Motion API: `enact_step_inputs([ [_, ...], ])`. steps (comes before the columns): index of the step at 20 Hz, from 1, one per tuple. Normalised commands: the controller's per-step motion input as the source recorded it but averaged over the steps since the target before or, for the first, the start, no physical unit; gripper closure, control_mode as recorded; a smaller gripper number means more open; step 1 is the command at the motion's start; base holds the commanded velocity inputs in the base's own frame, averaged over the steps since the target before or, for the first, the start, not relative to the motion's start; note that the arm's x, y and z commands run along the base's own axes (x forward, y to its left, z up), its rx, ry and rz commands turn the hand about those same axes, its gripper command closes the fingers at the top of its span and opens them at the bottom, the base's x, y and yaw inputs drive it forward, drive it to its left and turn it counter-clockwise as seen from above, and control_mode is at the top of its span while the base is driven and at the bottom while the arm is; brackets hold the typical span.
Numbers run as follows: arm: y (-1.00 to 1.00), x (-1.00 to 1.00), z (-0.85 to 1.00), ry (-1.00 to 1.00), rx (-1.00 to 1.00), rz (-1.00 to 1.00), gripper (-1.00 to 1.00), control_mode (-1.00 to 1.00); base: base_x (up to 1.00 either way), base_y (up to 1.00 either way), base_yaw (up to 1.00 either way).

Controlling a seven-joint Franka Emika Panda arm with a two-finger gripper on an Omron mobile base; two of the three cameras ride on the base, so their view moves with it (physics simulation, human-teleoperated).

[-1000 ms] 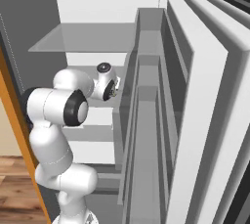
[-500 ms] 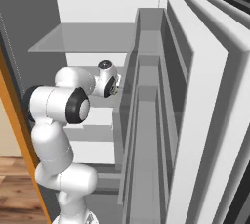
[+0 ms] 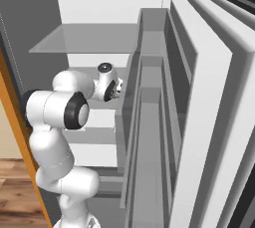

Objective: Place one broccoli and one fish in each tupperware on the nearby counter, to pack two identical lunches.

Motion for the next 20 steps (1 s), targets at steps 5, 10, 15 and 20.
enact_step_inputs([
  [5,0.36,-0.96,-0.21,-0.02,-0.01,0.04,1.00,-1.00,0.00,0.00,0.00],
  [10,0.28,-1.00,0.00,-0.04,-0.01,0.04,1.00,-1.00,0.00,0.00,0.00],
  [15,0.01,-1.00,0.51,0.00,0.00,0.00,1.00,-1.00,0.00,0.00,0.00],
  [20,0.00,-1.00,0.99,-0.01,0.00,0.03,1.00,-1.00,0.00,0.00,0.00],
])
